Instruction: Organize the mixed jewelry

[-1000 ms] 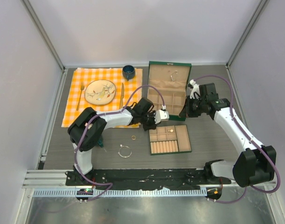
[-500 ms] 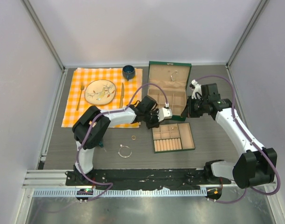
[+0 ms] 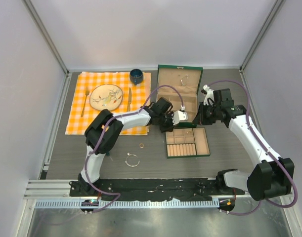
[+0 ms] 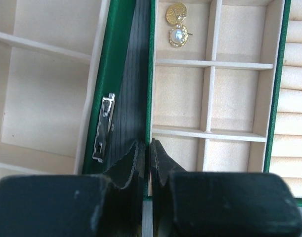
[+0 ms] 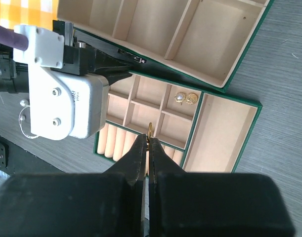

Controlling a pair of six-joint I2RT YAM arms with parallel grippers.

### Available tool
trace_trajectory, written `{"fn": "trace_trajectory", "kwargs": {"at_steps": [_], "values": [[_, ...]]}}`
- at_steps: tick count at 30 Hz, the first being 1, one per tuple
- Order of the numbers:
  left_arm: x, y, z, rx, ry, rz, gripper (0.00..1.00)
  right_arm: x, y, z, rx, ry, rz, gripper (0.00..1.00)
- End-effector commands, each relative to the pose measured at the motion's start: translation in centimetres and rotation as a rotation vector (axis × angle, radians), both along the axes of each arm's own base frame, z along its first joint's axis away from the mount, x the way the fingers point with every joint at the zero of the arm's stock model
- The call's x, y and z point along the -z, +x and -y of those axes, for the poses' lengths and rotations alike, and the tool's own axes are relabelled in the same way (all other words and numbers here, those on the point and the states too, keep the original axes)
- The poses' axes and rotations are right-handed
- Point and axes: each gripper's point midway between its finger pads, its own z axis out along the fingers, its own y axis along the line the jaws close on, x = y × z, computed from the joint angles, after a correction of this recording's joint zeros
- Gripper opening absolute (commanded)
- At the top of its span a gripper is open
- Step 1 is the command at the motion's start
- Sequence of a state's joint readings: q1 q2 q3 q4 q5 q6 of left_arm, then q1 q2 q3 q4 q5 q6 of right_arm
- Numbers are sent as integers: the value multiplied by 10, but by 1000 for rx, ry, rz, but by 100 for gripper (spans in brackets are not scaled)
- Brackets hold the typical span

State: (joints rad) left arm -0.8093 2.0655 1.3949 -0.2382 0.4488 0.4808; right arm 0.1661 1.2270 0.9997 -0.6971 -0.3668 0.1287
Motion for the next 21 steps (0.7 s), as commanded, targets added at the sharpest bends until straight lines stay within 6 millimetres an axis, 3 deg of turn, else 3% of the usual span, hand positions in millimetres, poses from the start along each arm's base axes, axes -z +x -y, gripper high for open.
{"fn": "trace_trajectory", "kwargs": {"at_steps": [1, 12, 21], "values": [[5, 3, 5, 20, 43, 12, 1, -6, 0, 4, 2, -14, 35, 1], [1, 7, 18, 23, 52, 14, 1, 4, -3, 7, 16, -26, 16, 1], [-17, 11, 19, -3, 31, 45, 15, 2, -2, 10, 28, -39, 26, 1]]}}
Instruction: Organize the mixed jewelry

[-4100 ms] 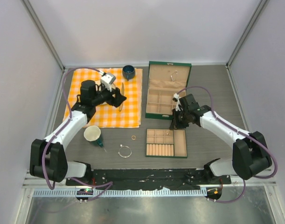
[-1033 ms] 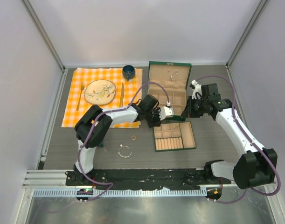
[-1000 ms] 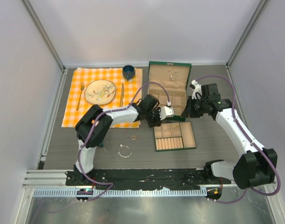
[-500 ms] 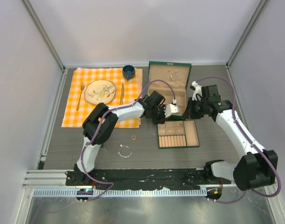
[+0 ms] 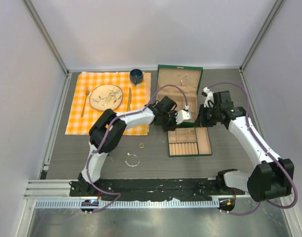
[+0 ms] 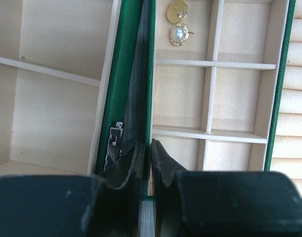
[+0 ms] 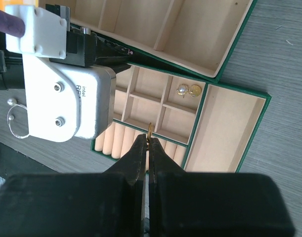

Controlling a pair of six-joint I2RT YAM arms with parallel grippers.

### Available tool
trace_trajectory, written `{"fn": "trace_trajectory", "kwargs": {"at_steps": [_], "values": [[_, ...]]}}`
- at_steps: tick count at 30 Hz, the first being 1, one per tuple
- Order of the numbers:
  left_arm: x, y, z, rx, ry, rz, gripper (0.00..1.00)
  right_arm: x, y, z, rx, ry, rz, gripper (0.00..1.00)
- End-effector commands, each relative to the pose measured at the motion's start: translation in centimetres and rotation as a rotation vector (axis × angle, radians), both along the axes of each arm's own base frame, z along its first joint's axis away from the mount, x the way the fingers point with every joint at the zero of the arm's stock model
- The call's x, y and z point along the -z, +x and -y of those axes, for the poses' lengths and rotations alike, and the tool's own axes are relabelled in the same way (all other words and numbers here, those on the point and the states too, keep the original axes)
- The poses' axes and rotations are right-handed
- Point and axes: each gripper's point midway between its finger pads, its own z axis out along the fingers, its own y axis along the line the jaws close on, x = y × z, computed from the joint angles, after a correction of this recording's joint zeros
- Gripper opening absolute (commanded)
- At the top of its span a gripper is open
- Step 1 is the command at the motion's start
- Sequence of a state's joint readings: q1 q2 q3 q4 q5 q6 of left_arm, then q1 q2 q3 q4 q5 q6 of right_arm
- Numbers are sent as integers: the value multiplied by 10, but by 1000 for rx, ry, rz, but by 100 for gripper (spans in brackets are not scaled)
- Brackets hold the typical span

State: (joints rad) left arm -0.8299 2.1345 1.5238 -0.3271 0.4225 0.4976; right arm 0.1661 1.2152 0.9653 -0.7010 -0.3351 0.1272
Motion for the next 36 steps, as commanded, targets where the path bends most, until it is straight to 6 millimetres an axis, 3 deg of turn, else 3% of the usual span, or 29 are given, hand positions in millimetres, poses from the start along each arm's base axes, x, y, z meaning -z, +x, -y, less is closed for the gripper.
{"fn": "trace_trajectory", "kwargs": {"at_steps": [1, 8, 17, 20, 27, 30, 36], "values": [[-20, 4, 3, -24, -6, 41, 16, -9, 4, 3, 10, -8, 46, 1], [-50, 7, -3, -62, -43, 96, 31, -12, 2, 0, 11, 14, 44, 1], [-108, 17, -19, -155, -111, 176, 47, -16, 0, -7, 5, 57, 34, 1], [-131, 24, -32, -220, -146, 191, 51, -14, -1, -10, 15, 78, 14, 1], [-153, 46, -88, -405, -159, 269, 56, 10, -4, -20, 46, 95, -52, 1], [-162, 52, -105, -464, -161, 312, 60, 21, -7, -34, 5, 55, -68, 1], [-168, 63, -122, -525, -140, 362, 65, 37, -21, -61, -75, -1, -94, 1]]}}
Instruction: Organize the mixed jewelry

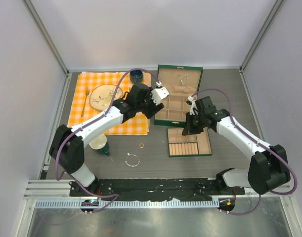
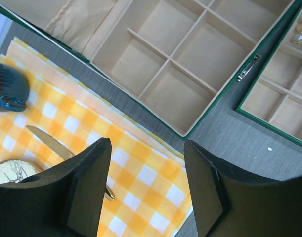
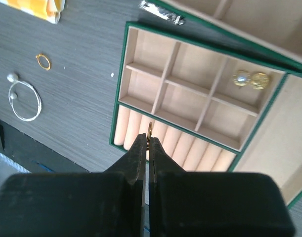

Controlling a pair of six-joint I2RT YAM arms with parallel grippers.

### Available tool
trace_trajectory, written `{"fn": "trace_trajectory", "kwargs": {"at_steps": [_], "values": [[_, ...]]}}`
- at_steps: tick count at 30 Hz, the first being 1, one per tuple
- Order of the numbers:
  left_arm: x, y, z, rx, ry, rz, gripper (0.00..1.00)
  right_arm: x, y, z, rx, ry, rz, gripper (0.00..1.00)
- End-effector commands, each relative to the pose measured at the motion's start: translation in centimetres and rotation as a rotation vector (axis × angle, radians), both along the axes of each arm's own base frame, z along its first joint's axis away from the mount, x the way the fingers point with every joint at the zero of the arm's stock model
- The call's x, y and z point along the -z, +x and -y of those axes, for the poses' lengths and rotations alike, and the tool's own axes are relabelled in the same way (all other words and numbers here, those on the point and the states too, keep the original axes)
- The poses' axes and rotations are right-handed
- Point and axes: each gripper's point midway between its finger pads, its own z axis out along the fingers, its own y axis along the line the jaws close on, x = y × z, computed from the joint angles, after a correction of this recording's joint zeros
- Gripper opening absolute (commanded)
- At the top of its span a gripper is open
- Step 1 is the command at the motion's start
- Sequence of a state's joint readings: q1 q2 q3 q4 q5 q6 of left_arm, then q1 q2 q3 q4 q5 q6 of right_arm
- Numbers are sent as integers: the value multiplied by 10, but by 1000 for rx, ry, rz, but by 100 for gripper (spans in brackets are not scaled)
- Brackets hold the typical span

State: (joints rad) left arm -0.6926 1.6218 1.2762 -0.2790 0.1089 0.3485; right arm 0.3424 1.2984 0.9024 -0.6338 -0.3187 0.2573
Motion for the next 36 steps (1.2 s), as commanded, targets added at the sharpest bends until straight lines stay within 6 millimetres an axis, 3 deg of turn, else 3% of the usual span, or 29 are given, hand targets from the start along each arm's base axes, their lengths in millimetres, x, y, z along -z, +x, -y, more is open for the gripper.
{"fn": "trace_trajectory", "kwargs": {"at_steps": [1, 10, 17, 36], "values": [[-23, 17, -10, -74, -26, 88, 66, 2, 1, -14, -16, -28, 35, 1], [-19, 38, -26, -150, -26, 100, 67, 26, -24, -36, -105, -82, -54, 1], [-20, 53, -49, -235, -13, 134, 69, 39, -38, -49, -158, -98, -107, 1], [-17, 61, -52, -247, -5, 138, 69, 54, -42, -42, -145, -148, -131, 1]]}}
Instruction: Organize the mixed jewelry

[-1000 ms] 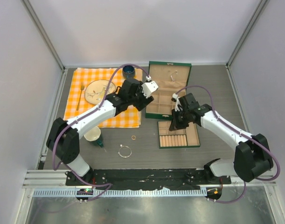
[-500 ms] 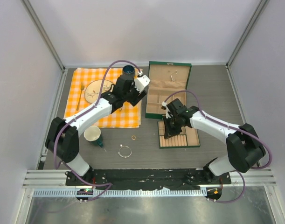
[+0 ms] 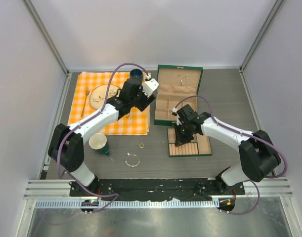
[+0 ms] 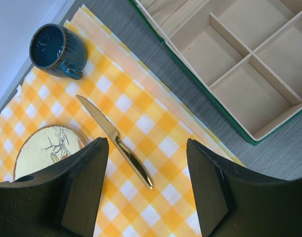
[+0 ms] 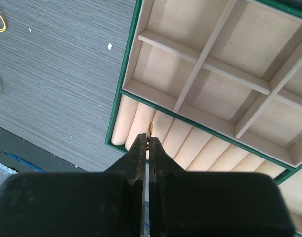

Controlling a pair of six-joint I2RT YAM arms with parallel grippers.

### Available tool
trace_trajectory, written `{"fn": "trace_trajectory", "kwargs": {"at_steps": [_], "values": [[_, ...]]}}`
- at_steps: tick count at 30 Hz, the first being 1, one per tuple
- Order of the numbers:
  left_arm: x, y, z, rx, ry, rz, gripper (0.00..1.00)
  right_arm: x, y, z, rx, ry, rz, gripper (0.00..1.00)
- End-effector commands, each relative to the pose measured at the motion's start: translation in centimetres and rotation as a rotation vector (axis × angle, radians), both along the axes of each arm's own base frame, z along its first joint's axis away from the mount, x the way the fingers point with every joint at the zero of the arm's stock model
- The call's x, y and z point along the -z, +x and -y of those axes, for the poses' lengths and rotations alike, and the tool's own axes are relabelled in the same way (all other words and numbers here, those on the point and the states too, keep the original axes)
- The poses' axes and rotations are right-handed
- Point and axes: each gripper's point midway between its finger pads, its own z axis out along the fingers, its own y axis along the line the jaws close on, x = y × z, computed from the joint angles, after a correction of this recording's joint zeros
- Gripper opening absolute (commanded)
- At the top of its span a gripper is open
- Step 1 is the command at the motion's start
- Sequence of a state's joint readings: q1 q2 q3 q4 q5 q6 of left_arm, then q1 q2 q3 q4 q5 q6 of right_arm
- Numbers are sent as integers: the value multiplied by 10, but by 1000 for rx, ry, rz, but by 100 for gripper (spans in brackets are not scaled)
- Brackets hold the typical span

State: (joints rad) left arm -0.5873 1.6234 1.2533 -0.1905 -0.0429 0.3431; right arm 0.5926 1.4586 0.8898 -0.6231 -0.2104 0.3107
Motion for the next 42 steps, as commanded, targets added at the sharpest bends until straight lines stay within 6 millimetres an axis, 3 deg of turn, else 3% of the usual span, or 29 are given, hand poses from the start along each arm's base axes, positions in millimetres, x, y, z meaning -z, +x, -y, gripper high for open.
{"fn": "trace_trajectory", "kwargs": {"at_steps": [1, 11, 42], "values": [[-10, 9, 4, -11, -26, 41, 69, 4, -2, -1, 10, -3, -11, 1], [-8, 9, 2, -13, -23, 41, 69, 8, -8, -4, 7, 19, -40, 1], [0, 6, 2, -3, -20, 42, 69, 17, -3, -2, 18, -6, -36, 1]]}}
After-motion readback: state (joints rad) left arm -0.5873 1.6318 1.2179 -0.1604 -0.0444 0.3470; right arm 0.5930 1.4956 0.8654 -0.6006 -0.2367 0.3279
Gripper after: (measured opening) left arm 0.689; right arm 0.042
